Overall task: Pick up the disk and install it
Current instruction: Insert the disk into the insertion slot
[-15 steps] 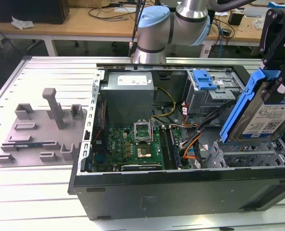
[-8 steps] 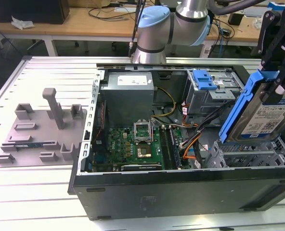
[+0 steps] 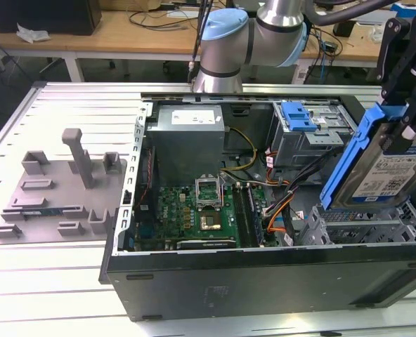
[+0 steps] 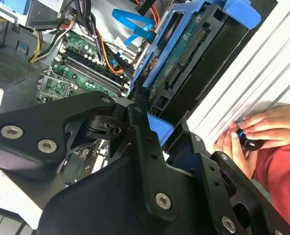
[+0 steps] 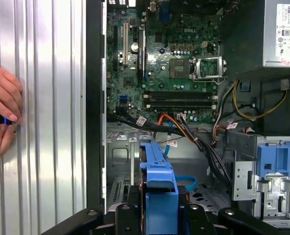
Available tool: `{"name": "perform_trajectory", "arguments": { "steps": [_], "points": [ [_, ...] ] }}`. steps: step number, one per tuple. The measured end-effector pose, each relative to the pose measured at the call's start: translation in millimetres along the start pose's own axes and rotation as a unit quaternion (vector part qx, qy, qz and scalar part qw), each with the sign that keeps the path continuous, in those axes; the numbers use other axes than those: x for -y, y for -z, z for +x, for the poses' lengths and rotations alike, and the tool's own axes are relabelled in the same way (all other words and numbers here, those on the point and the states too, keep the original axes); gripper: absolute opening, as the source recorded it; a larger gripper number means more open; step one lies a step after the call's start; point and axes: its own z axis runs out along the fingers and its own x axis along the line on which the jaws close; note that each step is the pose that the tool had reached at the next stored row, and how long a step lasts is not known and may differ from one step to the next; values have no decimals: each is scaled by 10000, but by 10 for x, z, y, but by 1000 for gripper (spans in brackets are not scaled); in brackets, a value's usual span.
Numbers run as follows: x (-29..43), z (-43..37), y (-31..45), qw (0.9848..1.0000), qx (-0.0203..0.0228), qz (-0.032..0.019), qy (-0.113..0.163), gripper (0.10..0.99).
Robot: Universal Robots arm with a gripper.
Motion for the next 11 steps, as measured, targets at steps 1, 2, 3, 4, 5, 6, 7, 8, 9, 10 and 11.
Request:
{"name": "perform_trajectory", "arguments": {
  "steps": [1, 2, 3, 4, 5, 6, 7, 8, 9, 10, 11],
  "points": [
    [0, 1, -2, 10000, -2, 2, -49, 369],
    [0, 1, -4, 10000, -3, 3, -92, 369],
    [1, 2, -8, 9999, -4, 6, -167, 369],
    [1, 2, -10, 9998, -5, 6, -179, 369],
    [1, 1, -13, 9998, -4, 6, -179, 369],
    [1, -5, -16, 9998, -4, 6, -179, 369],
    [1, -7, -17, 9998, -4, 6, -179, 369],
    [1, -7, -18, 9998, -4, 6, -179, 369],
    [1, -7, -19, 9998, -5, 6, -179, 369],
    [1, -7, -21, 9998, -5, 6, -179, 369],
    [0, -8, -24, 9998, -4, 6, -179, 369]
  ]
}}
